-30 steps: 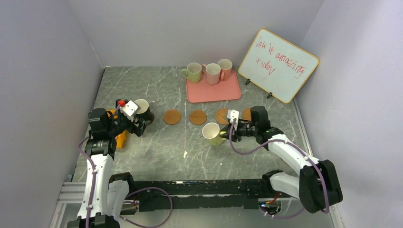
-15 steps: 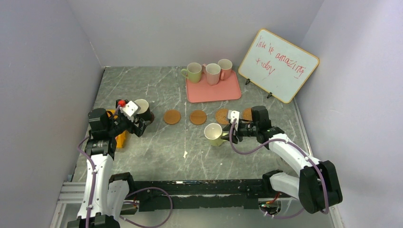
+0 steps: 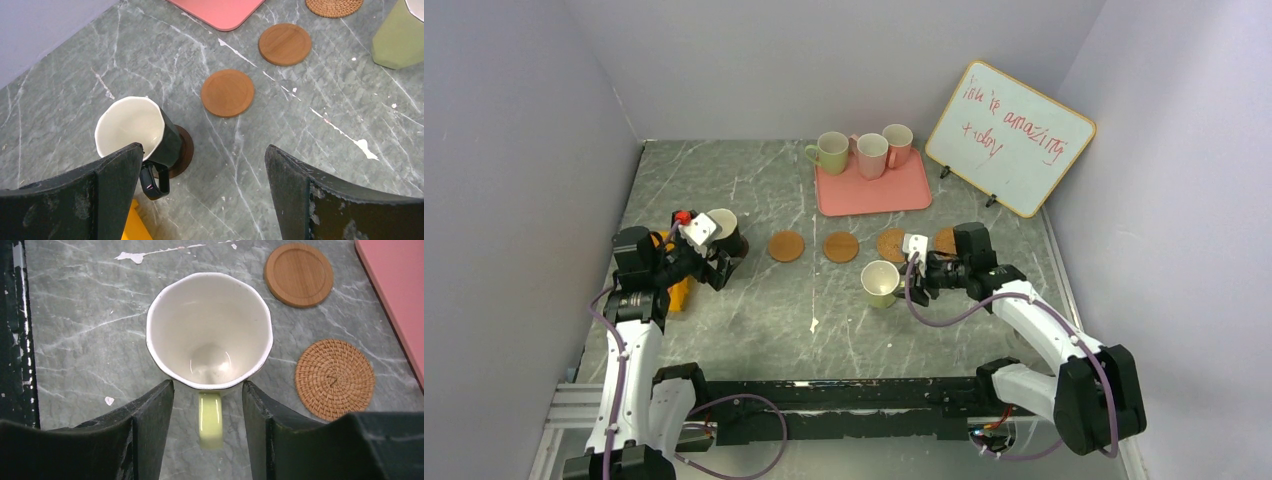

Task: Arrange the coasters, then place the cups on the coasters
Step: Place the cup on the coaster, then pick up the cup from the tray.

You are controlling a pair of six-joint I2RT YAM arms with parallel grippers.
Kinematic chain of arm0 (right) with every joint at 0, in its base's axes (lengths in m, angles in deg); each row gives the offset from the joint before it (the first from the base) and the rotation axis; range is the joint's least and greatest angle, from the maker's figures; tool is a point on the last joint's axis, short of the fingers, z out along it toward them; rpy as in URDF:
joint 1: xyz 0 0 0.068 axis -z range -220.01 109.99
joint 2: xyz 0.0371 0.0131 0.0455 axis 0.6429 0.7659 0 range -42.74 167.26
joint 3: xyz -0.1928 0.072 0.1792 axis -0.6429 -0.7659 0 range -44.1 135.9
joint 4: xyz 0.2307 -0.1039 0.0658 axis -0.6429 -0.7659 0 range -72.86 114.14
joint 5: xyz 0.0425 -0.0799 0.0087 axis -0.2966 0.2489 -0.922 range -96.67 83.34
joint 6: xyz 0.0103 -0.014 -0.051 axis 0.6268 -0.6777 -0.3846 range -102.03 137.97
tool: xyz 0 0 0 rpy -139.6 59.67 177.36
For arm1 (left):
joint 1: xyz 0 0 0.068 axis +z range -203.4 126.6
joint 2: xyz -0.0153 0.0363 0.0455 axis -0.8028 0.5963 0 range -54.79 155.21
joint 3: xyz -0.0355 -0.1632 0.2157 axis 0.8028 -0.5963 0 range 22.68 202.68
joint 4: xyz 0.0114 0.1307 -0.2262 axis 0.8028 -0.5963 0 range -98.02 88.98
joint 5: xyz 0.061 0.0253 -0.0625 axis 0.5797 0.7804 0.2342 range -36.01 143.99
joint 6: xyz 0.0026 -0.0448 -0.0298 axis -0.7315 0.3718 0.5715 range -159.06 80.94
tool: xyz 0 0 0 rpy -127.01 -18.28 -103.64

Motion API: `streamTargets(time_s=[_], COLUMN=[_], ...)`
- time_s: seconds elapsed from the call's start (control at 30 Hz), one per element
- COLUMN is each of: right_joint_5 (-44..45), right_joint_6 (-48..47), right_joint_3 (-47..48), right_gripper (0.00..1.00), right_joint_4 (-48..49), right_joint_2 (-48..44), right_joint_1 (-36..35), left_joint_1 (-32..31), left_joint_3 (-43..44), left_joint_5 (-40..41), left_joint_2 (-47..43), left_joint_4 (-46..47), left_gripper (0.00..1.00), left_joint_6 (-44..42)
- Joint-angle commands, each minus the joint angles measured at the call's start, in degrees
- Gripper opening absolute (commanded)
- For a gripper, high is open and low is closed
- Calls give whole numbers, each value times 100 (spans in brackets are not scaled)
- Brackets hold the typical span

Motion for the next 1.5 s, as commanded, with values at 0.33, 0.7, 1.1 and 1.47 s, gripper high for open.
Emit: streamTargets(time_s=[0.33, 0.7, 1.1, 1.47], right_joint_5=[320, 656, 584, 733], right_joint_6=[-370, -809, -953, -808], right_joint_3=[499, 1032, 1027, 941], right_gripper=[77, 82, 61, 47], right_joint_4=[-496, -1108, -1042, -746], right_joint_2=[45, 450, 747, 878], right_joint_1=[-4, -9, -12, -308], left_joint_1=[33, 33, 33, 33], left_joint_3=[95, 86, 77, 77], left_joint_5=[-179, -195, -197, -222], left_joint_2=[-36, -73, -56, -37], left_joint_4=[23, 14, 25, 15], left_gripper=[96, 96, 96, 96], left_joint_6=[-90, -100, -90, -94])
